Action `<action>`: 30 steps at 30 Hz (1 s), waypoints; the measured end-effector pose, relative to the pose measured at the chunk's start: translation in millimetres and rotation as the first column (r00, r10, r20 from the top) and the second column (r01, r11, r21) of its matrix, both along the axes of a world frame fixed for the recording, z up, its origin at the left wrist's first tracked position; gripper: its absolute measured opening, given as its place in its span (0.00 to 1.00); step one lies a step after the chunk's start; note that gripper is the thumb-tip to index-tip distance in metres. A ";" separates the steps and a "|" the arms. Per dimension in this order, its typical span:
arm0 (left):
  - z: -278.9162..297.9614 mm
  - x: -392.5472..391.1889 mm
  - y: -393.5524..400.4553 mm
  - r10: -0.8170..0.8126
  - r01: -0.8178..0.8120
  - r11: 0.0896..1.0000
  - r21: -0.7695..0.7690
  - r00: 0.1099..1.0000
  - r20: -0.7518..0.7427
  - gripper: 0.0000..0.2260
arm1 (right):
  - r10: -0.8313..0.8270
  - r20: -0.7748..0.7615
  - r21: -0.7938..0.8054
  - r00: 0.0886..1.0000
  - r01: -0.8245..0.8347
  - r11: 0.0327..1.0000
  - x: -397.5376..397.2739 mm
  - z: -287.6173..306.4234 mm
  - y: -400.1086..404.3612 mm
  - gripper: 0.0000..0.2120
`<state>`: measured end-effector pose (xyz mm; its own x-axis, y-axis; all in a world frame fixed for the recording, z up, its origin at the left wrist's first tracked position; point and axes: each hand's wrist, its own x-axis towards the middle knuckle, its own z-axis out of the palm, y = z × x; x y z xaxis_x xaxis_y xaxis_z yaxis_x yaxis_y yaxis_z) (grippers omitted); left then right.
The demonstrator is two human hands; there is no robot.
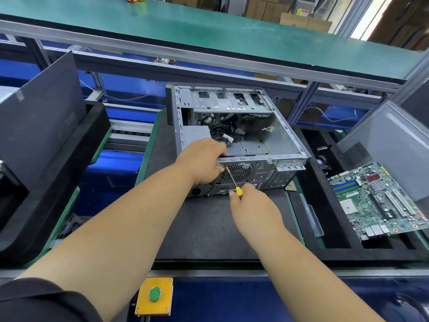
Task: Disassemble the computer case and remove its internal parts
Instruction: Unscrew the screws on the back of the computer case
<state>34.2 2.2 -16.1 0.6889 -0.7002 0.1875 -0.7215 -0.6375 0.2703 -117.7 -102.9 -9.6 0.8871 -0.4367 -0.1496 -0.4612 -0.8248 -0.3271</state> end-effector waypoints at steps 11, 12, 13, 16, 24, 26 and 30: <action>-0.6 0.1 0.6 -0.005 0.005 1.000 -0.009 1.000 0.005 0.14 | -0.272 -0.312 0.950 0.910 0.291 -0.113 -6.1 7.2 -10.4 0.12; -0.7 0.2 0.6 -0.005 0.005 1.000 -0.008 1.000 0.004 0.14 | -0.294 -0.294 0.956 0.909 0.283 -0.080 -6.5 5.4 -9.1 0.11; -0.5 0.2 0.7 -0.004 0.004 1.000 -0.010 1.000 0.003 0.14 | -0.320 -0.276 0.960 0.906 0.278 -0.040 -6.8 3.3 -7.9 0.10; -0.5 -0.1 1.3 -0.006 0.006 1.000 -0.020 1.000 0.010 0.15 | -0.381 -0.231 0.954 0.895 0.286 0.094 -7.5 -2.2 -5.6 0.08; -4.9 -2.0 1.0 -0.025 0.026 1.000 -0.013 0.998 0.063 0.20 | -0.430 -0.151 0.892 0.890 0.311 0.329 -6.2 0.2 -4.6 0.13; -4.7 -3.0 2.4 -0.026 0.026 1.000 -0.008 0.999 0.021 0.26 | -0.446 -0.182 0.897 0.876 0.333 0.289 -6.8 3.0 -4.2 0.14; 0.4 -9.8 9.5 -0.045 0.041 0.997 -0.062 0.997 -0.070 0.32 | -0.452 -0.235 0.871 0.860 0.393 0.295 -4.1 9.5 -3.9 0.13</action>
<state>24.3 11.7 -15.7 0.6714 -0.7184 0.1821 -0.7255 -0.5870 0.3593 -121.8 -106.8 -0.1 0.6399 -0.4039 -0.6537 -0.6150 0.2409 -0.7508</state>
